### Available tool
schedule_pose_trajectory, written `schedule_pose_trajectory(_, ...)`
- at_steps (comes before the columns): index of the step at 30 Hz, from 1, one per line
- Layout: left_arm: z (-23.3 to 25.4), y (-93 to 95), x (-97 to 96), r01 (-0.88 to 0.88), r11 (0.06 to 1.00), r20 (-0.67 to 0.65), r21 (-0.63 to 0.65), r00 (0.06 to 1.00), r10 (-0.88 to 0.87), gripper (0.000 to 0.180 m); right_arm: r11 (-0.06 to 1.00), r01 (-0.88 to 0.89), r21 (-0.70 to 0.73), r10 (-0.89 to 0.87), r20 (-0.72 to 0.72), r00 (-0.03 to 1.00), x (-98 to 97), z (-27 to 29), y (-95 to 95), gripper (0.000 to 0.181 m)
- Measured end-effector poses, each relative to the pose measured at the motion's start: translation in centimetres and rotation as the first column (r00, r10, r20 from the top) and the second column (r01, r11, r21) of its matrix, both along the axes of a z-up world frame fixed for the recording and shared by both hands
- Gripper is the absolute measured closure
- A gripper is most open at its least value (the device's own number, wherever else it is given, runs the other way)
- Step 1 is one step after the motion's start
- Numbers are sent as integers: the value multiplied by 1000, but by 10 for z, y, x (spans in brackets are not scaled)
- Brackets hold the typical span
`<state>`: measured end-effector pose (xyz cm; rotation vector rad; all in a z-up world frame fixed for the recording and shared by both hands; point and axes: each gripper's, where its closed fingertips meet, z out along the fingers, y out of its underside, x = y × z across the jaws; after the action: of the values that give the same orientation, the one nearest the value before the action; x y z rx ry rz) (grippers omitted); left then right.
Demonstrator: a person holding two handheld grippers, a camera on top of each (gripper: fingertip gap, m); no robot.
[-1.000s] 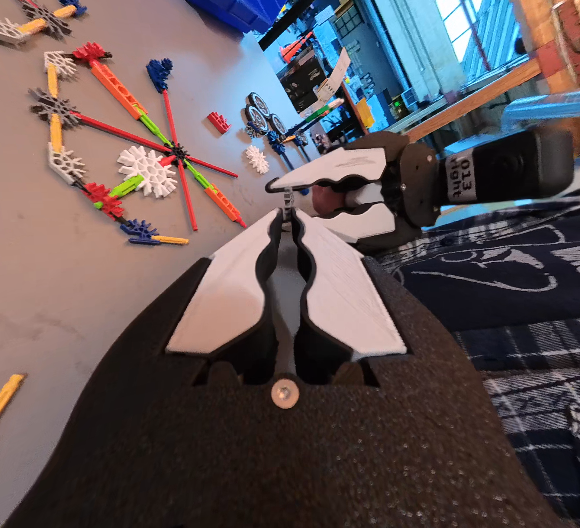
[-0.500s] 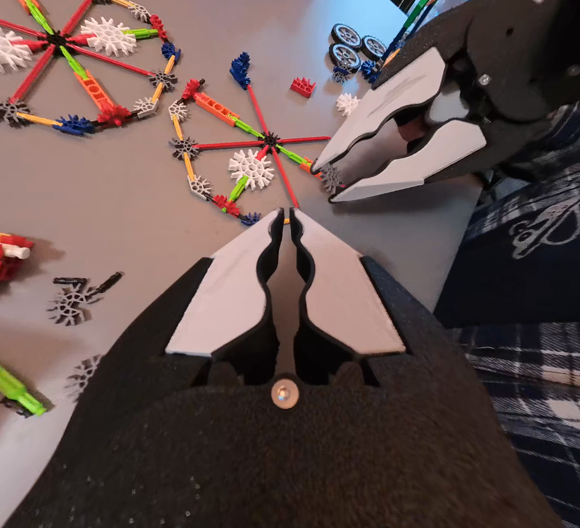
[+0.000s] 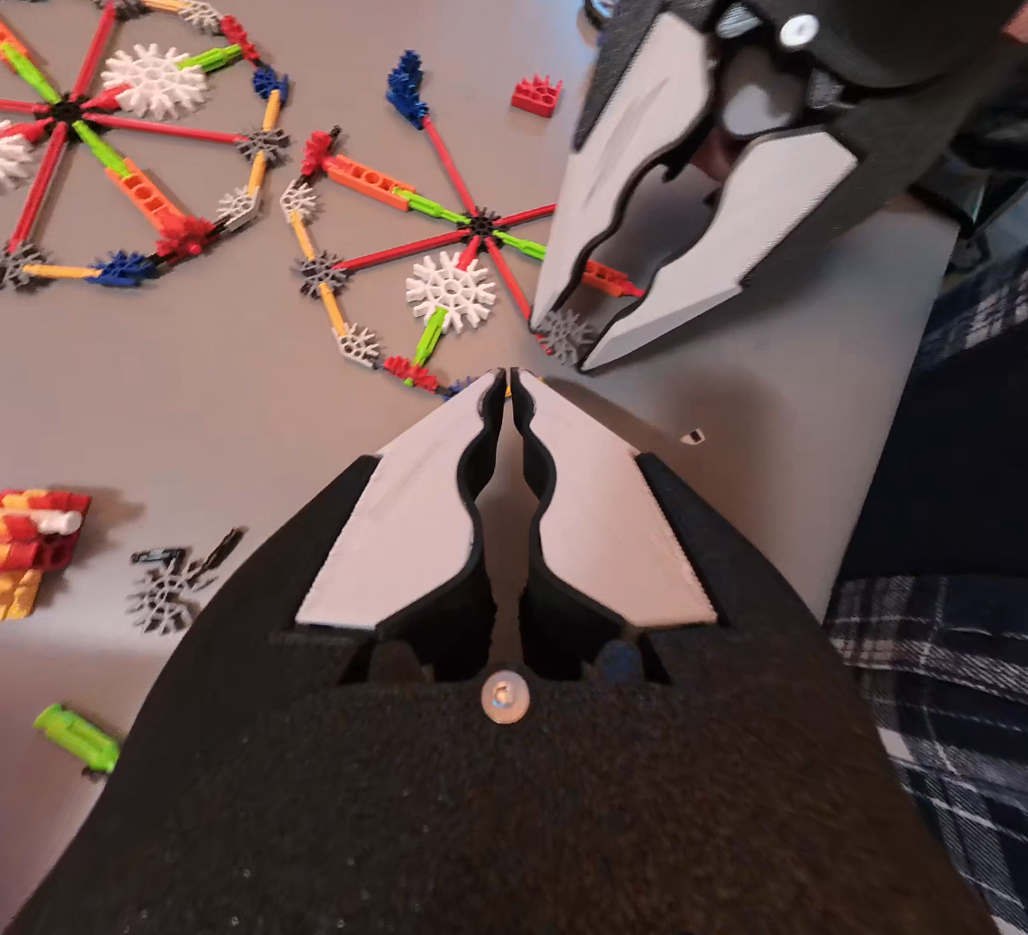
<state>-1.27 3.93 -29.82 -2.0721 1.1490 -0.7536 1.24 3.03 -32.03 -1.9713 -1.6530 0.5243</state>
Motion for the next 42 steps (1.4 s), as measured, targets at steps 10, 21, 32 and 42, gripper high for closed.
schedule_pose_trajectory(10, 0, -7, 10, 47, 999, 8, -22, 999, -47, 179, 998, -65, -14, 65, 8, 998, -4, 2, -7, 162)
schedule_pose_trajectory(21, -16, -6, 4, 65, 998, -88, 3, 994, -64, 178, 995, -88, 48, 83, 91, 992, -7, -7, -1, 161)
schedule_pose_trajectory(32, -15, -9, 1, 70, 997, -103, 20, 992, -67, 178, 1000, 0, 14, 0, 14, 1000, 9, 9, -1, 150)
schedule_pose_trajectory(42, -15, -12, 7, 101, 994, -131, 42, 987, -95, 179, 997, 76, 6, -76, 0, 997, 5, -2, -11, 155)
